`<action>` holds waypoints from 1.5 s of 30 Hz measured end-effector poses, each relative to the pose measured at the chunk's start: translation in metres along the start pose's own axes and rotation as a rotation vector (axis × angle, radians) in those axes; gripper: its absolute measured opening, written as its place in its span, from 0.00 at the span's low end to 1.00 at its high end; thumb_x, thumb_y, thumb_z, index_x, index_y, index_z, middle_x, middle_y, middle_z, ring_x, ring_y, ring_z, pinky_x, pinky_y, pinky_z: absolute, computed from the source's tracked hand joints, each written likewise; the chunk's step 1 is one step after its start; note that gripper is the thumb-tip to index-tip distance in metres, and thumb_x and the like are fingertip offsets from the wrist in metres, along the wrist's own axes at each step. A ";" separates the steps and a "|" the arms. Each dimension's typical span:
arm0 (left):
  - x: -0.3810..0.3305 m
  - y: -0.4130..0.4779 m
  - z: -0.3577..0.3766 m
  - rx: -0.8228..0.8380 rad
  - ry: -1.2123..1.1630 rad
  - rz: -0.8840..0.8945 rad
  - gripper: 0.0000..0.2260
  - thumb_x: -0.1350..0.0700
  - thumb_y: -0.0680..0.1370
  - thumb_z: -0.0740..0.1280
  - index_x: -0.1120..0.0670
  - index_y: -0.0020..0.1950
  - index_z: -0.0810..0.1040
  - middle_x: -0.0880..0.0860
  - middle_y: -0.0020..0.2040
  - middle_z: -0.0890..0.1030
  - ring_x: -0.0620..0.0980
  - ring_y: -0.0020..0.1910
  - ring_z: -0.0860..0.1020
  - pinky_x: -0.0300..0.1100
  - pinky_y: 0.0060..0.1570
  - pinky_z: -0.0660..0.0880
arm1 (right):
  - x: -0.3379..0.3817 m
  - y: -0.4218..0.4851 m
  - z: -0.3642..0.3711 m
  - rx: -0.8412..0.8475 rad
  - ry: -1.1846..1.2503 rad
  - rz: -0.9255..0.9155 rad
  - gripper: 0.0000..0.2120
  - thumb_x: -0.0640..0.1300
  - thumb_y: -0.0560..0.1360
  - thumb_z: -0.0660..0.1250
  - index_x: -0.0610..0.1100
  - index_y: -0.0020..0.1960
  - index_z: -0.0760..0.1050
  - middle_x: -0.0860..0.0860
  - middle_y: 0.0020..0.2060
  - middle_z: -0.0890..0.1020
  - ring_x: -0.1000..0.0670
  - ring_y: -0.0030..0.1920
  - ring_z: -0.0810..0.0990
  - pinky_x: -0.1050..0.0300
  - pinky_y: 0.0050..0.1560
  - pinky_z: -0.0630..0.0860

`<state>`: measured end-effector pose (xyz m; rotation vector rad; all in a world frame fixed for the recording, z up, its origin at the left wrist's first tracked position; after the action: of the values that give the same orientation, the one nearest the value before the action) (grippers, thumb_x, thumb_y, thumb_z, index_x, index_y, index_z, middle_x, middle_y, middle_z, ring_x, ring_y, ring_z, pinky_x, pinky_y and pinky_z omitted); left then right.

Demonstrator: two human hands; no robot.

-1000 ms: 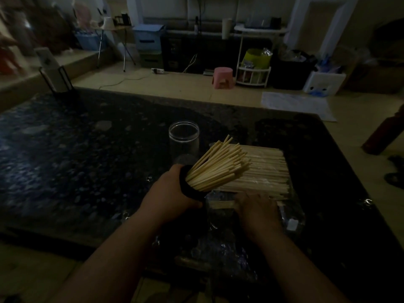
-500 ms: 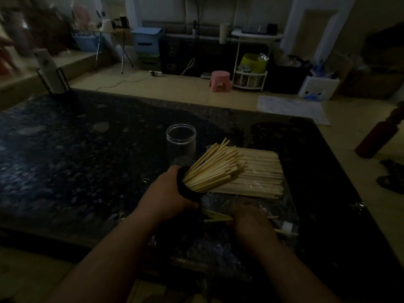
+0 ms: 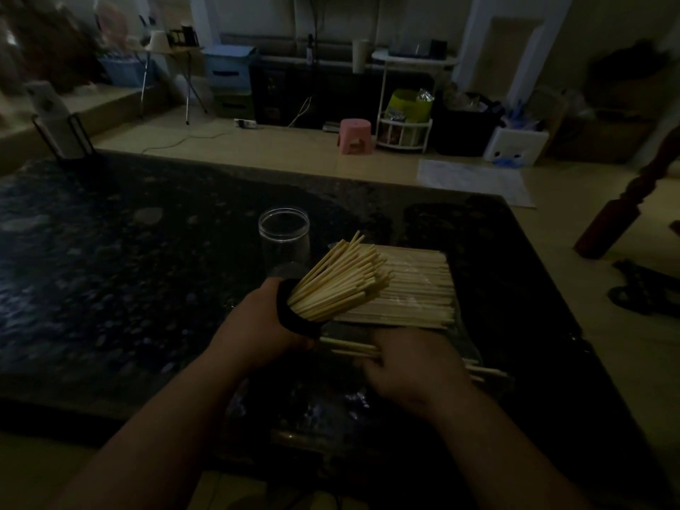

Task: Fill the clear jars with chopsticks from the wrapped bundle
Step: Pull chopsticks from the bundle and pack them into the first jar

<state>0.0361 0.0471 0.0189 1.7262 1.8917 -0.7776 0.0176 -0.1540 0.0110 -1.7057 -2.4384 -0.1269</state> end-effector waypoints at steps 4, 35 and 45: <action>0.002 0.002 0.000 -0.004 0.010 -0.018 0.38 0.53 0.62 0.80 0.47 0.69 0.67 0.46 0.53 0.77 0.45 0.47 0.74 0.41 0.47 0.71 | 0.008 -0.010 -0.030 -0.119 -0.021 -0.059 0.12 0.60 0.72 0.59 0.52 0.44 0.72 0.51 0.43 0.80 0.46 0.47 0.79 0.56 0.40 0.64; 0.000 0.003 0.005 0.055 0.153 0.039 0.40 0.48 0.58 0.80 0.43 0.67 0.67 0.46 0.58 0.77 0.47 0.54 0.77 0.48 0.54 0.77 | -0.002 -0.008 -0.071 -0.914 0.885 -0.075 0.11 0.50 0.79 0.61 0.53 0.41 0.79 0.52 0.35 0.81 0.52 0.39 0.82 0.50 0.44 0.78; 0.002 0.003 0.008 0.066 0.194 0.046 0.43 0.45 0.58 0.80 0.43 0.69 0.66 0.47 0.61 0.75 0.48 0.58 0.76 0.50 0.56 0.76 | 0.004 -0.003 -0.058 -0.689 0.952 0.041 0.14 0.47 0.79 0.64 0.41 0.38 0.79 0.47 0.33 0.82 0.51 0.34 0.80 0.47 0.36 0.76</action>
<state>0.0387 0.0435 0.0118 1.9403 1.9630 -0.6833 0.0186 -0.1610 0.0683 -1.3565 -1.6822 -1.5116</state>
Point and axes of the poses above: each hand's wrist, its own y-axis towards the middle knuckle, its own z-axis out of the palm, x = y × z, the point moved 4 cm from there along y, towards the middle knuckle
